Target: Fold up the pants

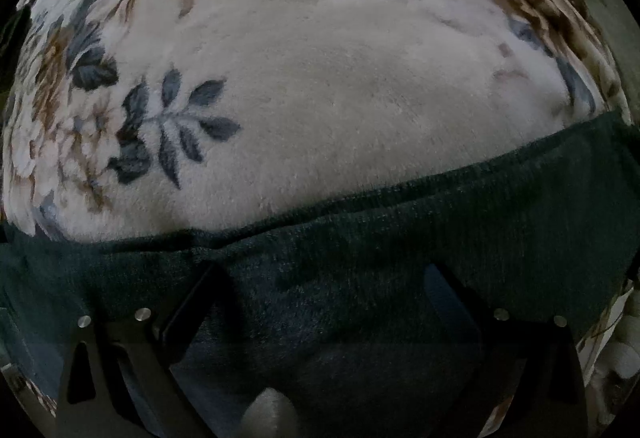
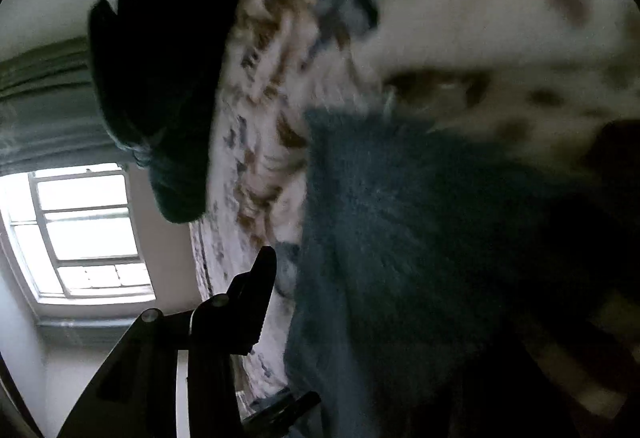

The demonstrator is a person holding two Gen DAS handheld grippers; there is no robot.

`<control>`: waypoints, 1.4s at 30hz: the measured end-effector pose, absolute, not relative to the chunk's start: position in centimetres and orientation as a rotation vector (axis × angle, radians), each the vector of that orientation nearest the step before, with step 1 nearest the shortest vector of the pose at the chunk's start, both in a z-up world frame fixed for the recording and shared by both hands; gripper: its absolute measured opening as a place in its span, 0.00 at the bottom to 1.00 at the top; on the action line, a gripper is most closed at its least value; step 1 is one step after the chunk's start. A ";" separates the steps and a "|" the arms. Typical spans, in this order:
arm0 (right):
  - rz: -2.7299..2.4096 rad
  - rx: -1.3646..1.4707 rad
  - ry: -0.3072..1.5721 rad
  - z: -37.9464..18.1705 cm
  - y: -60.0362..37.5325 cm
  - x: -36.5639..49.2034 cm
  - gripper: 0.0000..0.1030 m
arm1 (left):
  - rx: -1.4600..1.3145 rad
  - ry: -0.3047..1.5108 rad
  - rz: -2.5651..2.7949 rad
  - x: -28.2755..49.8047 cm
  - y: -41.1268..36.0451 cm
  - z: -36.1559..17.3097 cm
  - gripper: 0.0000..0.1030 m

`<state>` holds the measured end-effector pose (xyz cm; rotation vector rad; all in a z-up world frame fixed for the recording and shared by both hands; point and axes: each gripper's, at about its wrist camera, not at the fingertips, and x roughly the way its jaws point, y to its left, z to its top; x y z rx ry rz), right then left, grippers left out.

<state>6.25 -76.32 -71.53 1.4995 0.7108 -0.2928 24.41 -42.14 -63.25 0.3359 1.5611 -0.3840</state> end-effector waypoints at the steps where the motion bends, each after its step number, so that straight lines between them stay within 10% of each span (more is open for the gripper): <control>1: -0.317 1.492 0.724 -71.5 -76.2 6.4 0.14 | 0.341 1.569 -0.388 24.6 -42.3 -63.2 1.00; 23: -0.344 0.892 0.904 -50.0 -51.2 13.1 0.07 | 0.016 1.601 -0.114 28.1 -14.4 -54.8 1.00; 35: -0.102 0.499 1.271 -60.5 -22.6 20.8 0.08 | -0.063 1.586 0.205 25.9 7.1 -55.4 1.00; 42: 0.068 0.676 1.359 -59.2 -21.1 20.9 0.52 | -0.138 1.550 0.183 26.5 11.5 -54.8 1.00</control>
